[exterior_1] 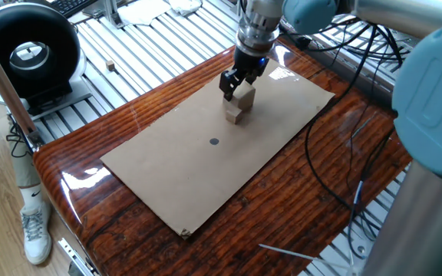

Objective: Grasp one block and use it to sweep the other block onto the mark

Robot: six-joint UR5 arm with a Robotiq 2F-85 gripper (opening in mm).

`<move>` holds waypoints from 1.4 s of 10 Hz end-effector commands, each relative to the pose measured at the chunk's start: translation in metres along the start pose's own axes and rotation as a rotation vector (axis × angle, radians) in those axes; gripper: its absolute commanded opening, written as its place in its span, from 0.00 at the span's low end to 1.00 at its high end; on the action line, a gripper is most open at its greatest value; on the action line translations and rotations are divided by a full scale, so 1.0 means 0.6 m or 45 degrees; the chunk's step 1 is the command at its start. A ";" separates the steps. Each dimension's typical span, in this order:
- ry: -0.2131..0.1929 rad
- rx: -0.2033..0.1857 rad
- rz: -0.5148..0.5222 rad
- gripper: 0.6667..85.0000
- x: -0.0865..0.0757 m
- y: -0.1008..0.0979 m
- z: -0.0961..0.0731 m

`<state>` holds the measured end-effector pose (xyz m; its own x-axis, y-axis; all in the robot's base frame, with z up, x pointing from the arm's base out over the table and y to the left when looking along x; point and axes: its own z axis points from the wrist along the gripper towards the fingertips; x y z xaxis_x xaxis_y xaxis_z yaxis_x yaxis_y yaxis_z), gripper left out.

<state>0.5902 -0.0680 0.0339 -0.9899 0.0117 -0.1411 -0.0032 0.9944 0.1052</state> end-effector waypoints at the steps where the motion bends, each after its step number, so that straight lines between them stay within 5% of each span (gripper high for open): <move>1: -0.018 -0.011 0.007 0.75 0.006 0.033 0.005; 9: -0.026 0.004 0.067 0.75 0.018 0.117 -0.001; 14: -0.034 0.017 0.057 0.75 0.020 0.118 0.001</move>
<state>0.5774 0.0013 0.0380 -0.9861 0.0552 -0.1568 0.0399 0.9943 0.0992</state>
